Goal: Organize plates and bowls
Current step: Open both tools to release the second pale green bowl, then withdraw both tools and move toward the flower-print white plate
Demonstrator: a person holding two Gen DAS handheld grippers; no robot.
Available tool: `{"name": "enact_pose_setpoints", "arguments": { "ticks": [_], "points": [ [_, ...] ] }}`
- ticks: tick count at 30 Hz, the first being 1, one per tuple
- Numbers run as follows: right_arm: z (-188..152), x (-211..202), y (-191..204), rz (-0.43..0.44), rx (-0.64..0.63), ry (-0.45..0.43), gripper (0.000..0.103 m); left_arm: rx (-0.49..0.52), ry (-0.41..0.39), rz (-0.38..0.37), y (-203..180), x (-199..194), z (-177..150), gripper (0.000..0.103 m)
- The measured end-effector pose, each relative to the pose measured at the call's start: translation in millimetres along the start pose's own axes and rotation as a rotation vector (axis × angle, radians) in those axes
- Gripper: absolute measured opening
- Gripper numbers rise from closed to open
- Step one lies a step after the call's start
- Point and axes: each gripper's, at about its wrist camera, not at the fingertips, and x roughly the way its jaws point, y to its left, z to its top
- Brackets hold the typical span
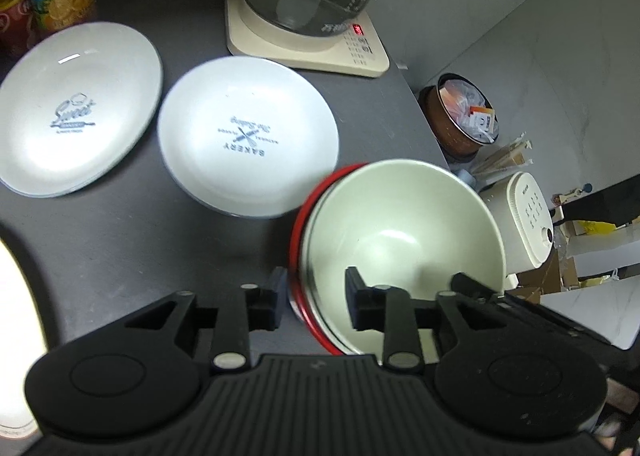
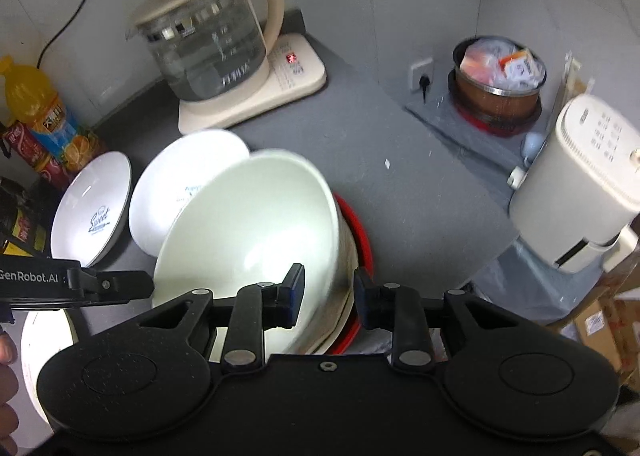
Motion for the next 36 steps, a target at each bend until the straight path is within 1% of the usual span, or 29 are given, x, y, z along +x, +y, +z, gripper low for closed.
{"name": "enact_pose_setpoints", "arguments": {
  "ticks": [1, 3, 4, 5, 7, 13, 15, 17, 18, 20, 21, 22, 23, 25, 27, 29, 30, 32, 34, 36],
  "points": [
    [1, -3, -1, -0.003, 0.001, -0.012, 0.028, 0.001, -0.004, 0.002, 1, -1, 0, 0.035],
    [2, -4, -6, -0.004, 0.015, -0.028, 0.021, 0.000, -0.009, 0.001, 4, -3, -1, 0.039],
    [2, -4, -8, -0.004, 0.022, -0.034, 0.009, -0.002, -0.013, 0.001, 5, -5, -2, 0.040],
    [2, -2, -10, -0.004, 0.028, -0.031, 0.005, -0.003, -0.018, 0.001, 7, -6, -2, 0.041],
    [-1, 2, -11, -0.003, 0.035, -0.027, 0.004, -0.007, -0.024, 0.004, 11, -8, -4, 0.043],
    [-7, 5, -5, -0.035, 0.036, -0.020, 0.005, -0.028, -0.032, 0.009, 31, -16, -15, 0.045],
    [-6, 4, -4, -0.036, 0.056, -0.008, 0.006, -0.041, -0.035, 0.016, 38, -19, -18, 0.046],
    [-7, 0, -2, -0.037, 0.065, -0.019, 0.010, -0.052, -0.040, 0.027, 46, -23, -21, 0.047],
    [-7, -3, 1, -0.038, 0.058, -0.028, 0.014, -0.057, -0.043, 0.035, 49, -24, -22, 0.049],
    [-8, -10, 8, -0.035, 0.037, -0.041, 0.031, -0.067, -0.051, 0.052, 57, -29, -25, 0.056],
    [-9, -12, 12, -0.028, 0.033, -0.046, 0.035, -0.067, -0.057, 0.059, 60, -31, -27, 0.060],
    [-10, -15, 16, -0.016, 0.029, -0.051, 0.041, -0.066, -0.063, 0.065, 63, -34, -29, 0.065],
    [-12, -18, 20, -0.007, 0.021, -0.057, 0.046, -0.064, -0.069, 0.072, 66, -37, -31, 0.066],
    [-14, -20, 30, 0.003, 0.007, -0.061, 0.049, -0.063, -0.075, 0.084, 72, -41, -34, 0.071],
    [-16, -22, 41, 0.032, 0.001, -0.056, 0.054, -0.063, -0.080, 0.087, 78, -46, -37, 0.074],
    [-18, -22, 51, 0.059, -0.005, -0.050, 0.064, -0.068, -0.081, 0.096, 85, -49, -40, 0.077],
    [-19, -23, 57, 0.069, -0.015, -0.048, 0.066, -0.069, -0.082, 0.107, 88, -51, -42, 0.079],
    [-22, -24, 70, 0.082, -0.034, -0.050, 0.077, -0.067, -0.083, 0.136, 95, -56, -47, 0.082],
    [-25, -25, 81, 0.101, -0.050, -0.056, 0.083, -0.072, -0.079, 0.153, 104, -61, -53, 0.086],
    [-29, -26, 95, 0.107, -0.077, -0.063, 0.085, -0.082, -0.071, 0.161, 113, -65, -59, 0.087]
  ]
}}
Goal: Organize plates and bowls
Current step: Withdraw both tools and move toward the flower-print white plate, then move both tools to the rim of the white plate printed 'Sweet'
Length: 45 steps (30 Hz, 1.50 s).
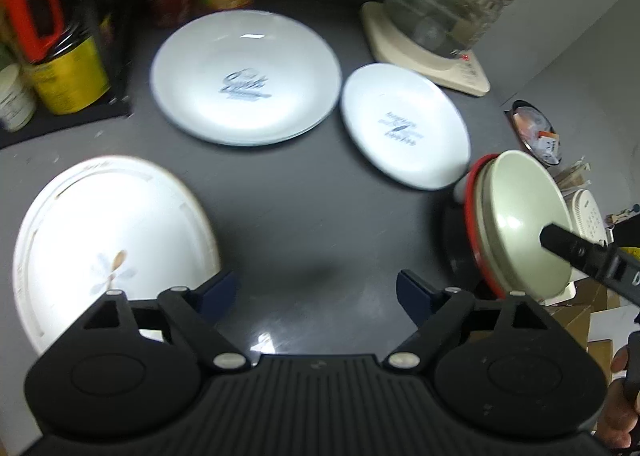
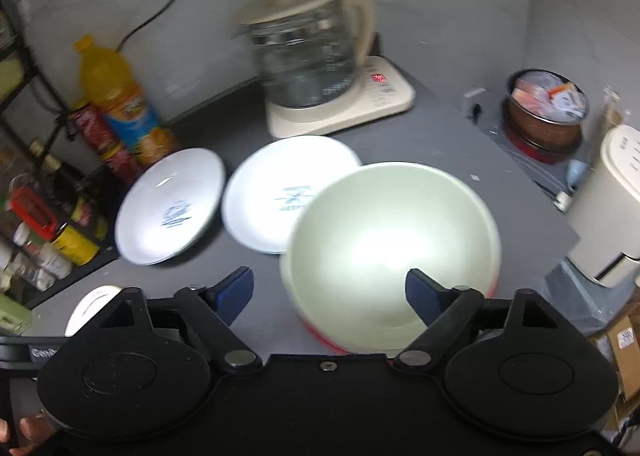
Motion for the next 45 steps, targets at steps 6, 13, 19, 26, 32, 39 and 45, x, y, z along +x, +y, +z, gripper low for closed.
{"name": "enact_pose_setpoints", "arguments": {
  "ticks": [6, 13, 19, 26, 32, 39, 45],
  "points": [
    [-10, 1, 35, 0.053, -0.067, 0.017, 0.094, -0.024, 0.005, 0.029, 30, -10, -17, 0.088],
    [-18, 5, 76, 0.101, -0.171, 0.049, 0.101, -0.069, -0.003, 0.049, 61, -21, -26, 0.088],
    [-18, 15, 101, 0.144, -0.249, 0.081, 0.101, -0.111, 0.001, 0.048, 76, -25, -29, 0.088],
    [-13, 37, 123, 0.210, -0.345, 0.134, 0.103, -0.194, -0.006, 0.076, 96, -27, -27, 0.088],
    [-1, 57, 141, 0.284, -0.443, 0.194, 0.103, -0.310, -0.008, 0.116, 111, -26, -23, 0.088],
    [15, 75, 154, 0.346, -0.571, 0.237, 0.103, -0.432, -0.020, 0.151, 115, -24, -18, 0.088],
    [30, 88, 161, 0.401, -0.689, 0.262, 0.103, -0.540, -0.036, 0.180, 112, -22, -15, 0.088]
  ]
}}
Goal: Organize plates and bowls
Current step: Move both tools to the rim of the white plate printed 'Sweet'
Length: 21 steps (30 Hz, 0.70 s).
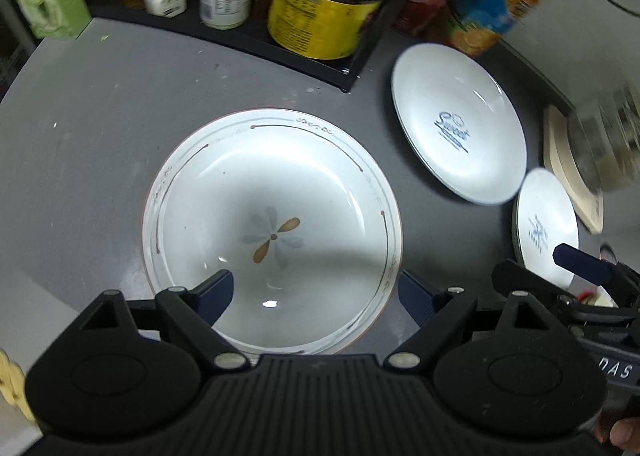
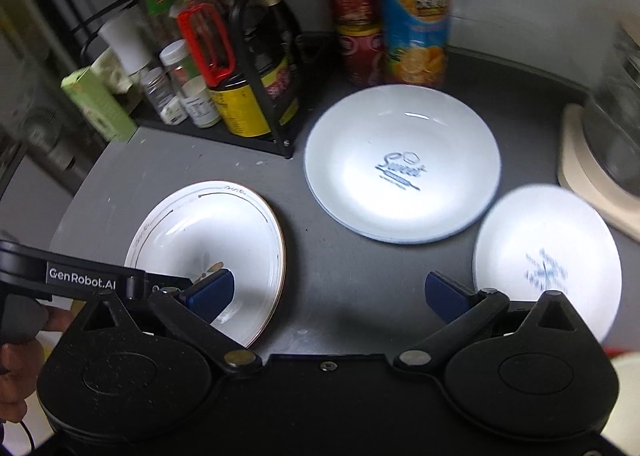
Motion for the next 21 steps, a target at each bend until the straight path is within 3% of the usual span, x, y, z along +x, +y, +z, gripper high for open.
{"name": "enact_pose_setpoints", "arguments": {
  "ticks": [8, 21],
  "points": [
    [13, 2, -27, 0.030, -0.092, 0.020, 0.103, -0.119, -0.048, -0.011, -19, 4, -5, 0.088],
    [31, 9, -76, -0.009, -0.149, 0.018, 0.103, -0.227, -0.123, -0.031, -59, 22, -2, 0.085]
  ]
}}
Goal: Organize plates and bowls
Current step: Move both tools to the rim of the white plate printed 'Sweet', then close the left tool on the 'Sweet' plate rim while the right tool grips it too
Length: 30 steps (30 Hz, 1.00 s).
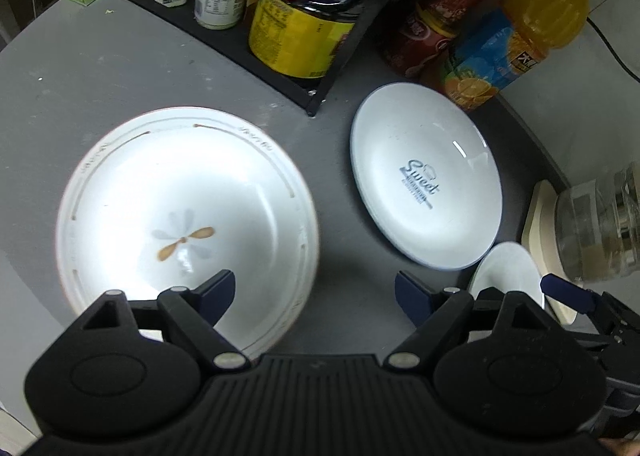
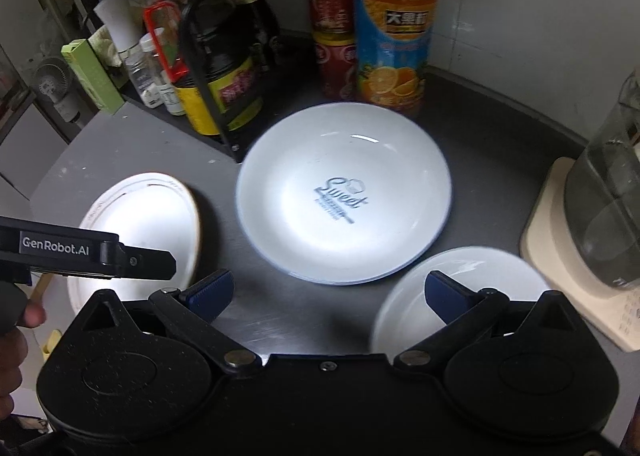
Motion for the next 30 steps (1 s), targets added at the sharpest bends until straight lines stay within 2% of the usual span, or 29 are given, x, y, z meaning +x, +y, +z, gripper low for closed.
{"name": "enact_pose_setpoints", "arguments": {
  "ticks": [6, 11, 16, 20, 23, 25, 30],
  "points": [
    [7, 11, -17, -0.051, 0.004, -0.014, 0.101, -0.024, -0.023, -0.016, -15, 15, 6, 0.084],
    [12, 20, -32, -0.078, 0.044, -0.023, 0.091, -0.031, -0.038, -0.040, -26, 27, 13, 0.077],
    [16, 34, -44, -0.106, 0.071, -0.025, 0.081, -0.030, -0.042, -0.059, -36, 40, 26, 0.063],
    [18, 47, -50, -0.124, 0.094, -0.022, 0.073, -0.021, -0.050, -0.063, -43, 50, 39, 0.056],
    [19, 58, -55, -0.140, 0.130, -0.015, 0.066, -0.025, -0.051, -0.041, -43, 60, 46, 0.051],
    [20, 63, -59, -0.158, 0.150, -0.017, 0.064, -0.030, -0.055, -0.024, -42, 66, 49, 0.047],
    [22, 75, -69, -0.180, 0.197, -0.015, 0.058, -0.033, -0.067, 0.004, -37, 77, 57, 0.045]
  ]
}}
